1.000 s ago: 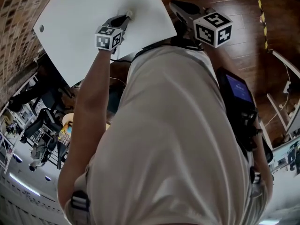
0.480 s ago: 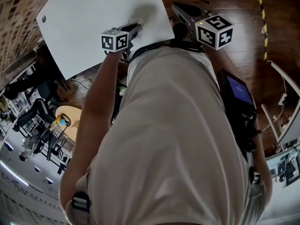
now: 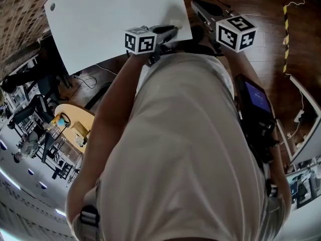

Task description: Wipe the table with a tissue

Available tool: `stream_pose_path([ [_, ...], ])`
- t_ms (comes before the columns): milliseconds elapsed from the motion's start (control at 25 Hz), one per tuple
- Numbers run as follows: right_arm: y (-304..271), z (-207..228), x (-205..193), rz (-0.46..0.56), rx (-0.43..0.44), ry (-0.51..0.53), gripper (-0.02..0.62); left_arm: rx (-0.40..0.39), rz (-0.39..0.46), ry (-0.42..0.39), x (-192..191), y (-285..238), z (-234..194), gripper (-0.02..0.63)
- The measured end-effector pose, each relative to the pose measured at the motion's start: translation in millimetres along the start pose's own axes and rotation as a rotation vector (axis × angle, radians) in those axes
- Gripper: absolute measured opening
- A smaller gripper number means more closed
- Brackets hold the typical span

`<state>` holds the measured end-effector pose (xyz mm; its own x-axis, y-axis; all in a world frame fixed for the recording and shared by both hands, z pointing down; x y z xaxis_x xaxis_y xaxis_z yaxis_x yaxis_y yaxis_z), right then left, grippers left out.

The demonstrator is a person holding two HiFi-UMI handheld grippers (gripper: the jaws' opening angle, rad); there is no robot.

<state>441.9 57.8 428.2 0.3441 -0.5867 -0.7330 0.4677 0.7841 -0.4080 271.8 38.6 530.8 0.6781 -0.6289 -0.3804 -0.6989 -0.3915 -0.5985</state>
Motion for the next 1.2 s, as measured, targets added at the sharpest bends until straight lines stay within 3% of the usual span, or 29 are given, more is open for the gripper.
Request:
stream_pose_path([
  [160,-2.3,-9.8,-2.0,0.015,-0.03,0.006,0.008,-0.116,0.087,-0.01,-5.2,22.7,4.4,0.034],
  [360,-7.8,-35.1,-14.6,-0.002,-0.05,0.008,0.008,-0.139,0.215,-0.025,-24.3,61.2,3.3,0.035],
  [560,-21.0,-72.3,-30.0,-0.038,-0.035,0.012,0.008,-0.164,0.395,0.031,-54.3,119.4,-0.8,0.035],
  [760,-52.2,-128.9,-41.2,-0.091,-0.006,0.095,0.008,-0.005,0.576,0.042,-92.0,191.5,-26.2,0.035],
  [920,-82.5,-159.7,-36.9,-0.109,0.06,0.195,0.008,0.168,0.68,-0.011,-92.5,237.1,-35.0,0.035],
  [1200,-106.6,-207.2,-21.4,-0.152,0.187,0.316,0.008,0.286,0.72,-0.068,-98.8,264.2,-18.9,0.035],
])
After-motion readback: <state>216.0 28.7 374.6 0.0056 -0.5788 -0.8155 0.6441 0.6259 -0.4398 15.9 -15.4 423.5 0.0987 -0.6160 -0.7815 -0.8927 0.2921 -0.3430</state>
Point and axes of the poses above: the fingertips, and each gripper's own axes: y backward along the fingers, z to its right, x out of its top, the point moved 6 cm from there along y, backward along the fingers, and after that the axes turned 8 degrees about -z, right-handed, at the moved point
